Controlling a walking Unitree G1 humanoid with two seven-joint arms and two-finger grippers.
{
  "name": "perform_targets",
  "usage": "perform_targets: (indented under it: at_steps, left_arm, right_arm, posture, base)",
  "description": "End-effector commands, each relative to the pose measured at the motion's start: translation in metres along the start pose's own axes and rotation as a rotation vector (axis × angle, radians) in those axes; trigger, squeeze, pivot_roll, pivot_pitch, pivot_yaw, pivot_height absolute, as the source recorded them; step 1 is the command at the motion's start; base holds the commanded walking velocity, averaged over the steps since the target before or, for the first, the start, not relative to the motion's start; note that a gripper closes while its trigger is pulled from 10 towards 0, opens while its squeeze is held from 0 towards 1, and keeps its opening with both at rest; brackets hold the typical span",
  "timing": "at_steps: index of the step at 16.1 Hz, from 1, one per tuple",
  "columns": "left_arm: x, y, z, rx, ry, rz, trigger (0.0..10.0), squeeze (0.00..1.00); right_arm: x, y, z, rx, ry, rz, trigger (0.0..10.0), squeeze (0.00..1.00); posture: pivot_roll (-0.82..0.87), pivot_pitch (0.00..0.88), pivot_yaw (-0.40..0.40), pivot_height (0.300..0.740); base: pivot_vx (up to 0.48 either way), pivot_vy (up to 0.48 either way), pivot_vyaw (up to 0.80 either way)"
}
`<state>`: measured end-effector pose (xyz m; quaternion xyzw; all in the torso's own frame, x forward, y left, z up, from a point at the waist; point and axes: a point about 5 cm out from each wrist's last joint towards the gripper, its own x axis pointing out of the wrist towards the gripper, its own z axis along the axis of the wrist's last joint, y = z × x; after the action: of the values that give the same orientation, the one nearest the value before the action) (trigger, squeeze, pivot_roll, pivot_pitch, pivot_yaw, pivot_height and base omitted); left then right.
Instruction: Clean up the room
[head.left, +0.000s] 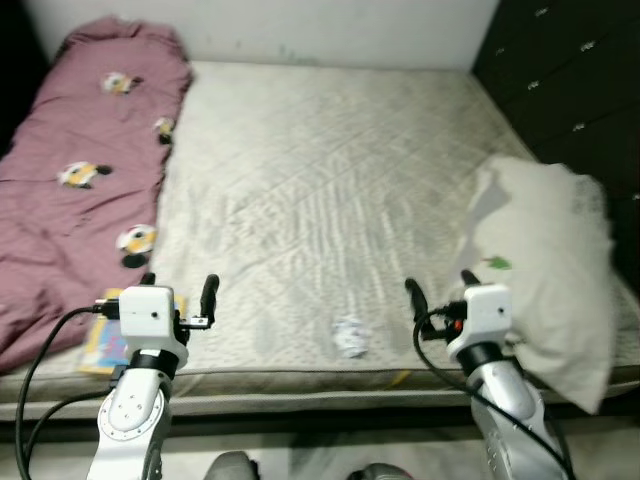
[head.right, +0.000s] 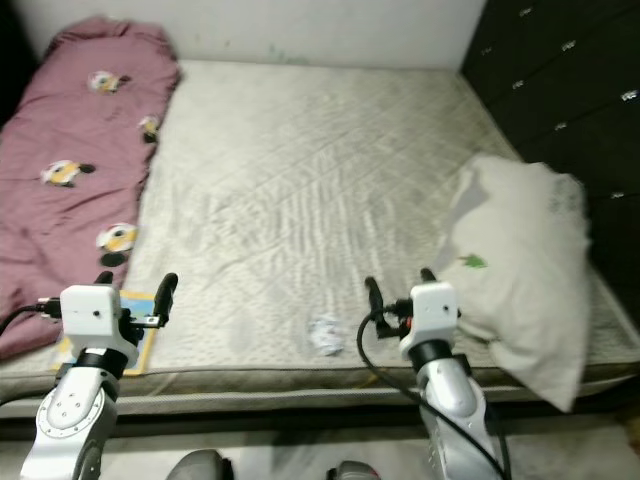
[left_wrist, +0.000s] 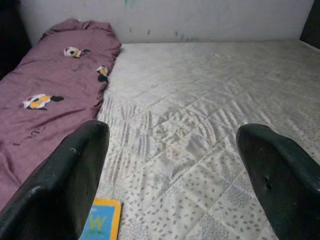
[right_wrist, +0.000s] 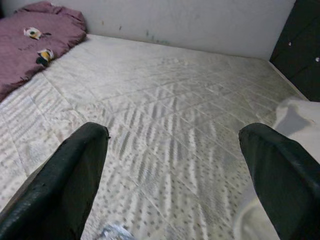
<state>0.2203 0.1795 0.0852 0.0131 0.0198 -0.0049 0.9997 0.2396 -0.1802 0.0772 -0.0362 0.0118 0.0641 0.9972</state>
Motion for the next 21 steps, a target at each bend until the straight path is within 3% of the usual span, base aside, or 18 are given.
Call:
perform_targets:
  at_steps: [1, 6, 12, 17, 21]
  left_arm:
    - [0.000, -0.008, 0.003, -0.023, -0.012, -0.033, 10.0, 0.00]
    - [0.000, -0.009, 0.003, -0.037, -0.006, -0.036, 10.0, 0.00]
    - [0.001, -0.008, 0.003, -0.041, -0.002, -0.018, 10.0, 0.00]
    - [-0.001, -0.002, -0.002, 0.028, 0.067, 0.050, 10.0, 0.00]
    - [-0.006, -0.004, -0.003, 0.004, 0.065, 0.011, 10.0, 0.00]
  right_arm:
    - [-0.002, -0.008, 0.000, -0.008, 0.007, -0.023, 10.0, 0.00]
    - [-0.001, -0.004, 0.006, -0.033, -0.013, 0.006, 10.0, 0.00]
    - [-0.002, -0.008, 0.004, -0.034, -0.001, -0.016, 10.0, 0.00]
    - [-0.006, -0.014, 0.004, 0.017, 0.008, -0.080, 10.0, 0.00]
    - [-0.014, -0.014, 0.005, 0.032, 0.012, -0.093, 10.0, 0.00]
  posture:
    - [0.03, 0.108, -0.038, 0.740]
    - [0.02, 0.115, -0.044, 0.740]
    - [0.02, 0.123, -0.042, 0.740]
    - [0.02, 0.139, -0.034, 0.740]
    - [0.01, 0.152, -0.029, 0.740]
  base:
    - [0.000, 0.000, 0.00]
    - [0.291, 0.000, 0.00]
    - [0.000, 0.000, 0.49]
    - [0.000, 0.000, 0.00]
    - [0.000, 0.000, 0.00]
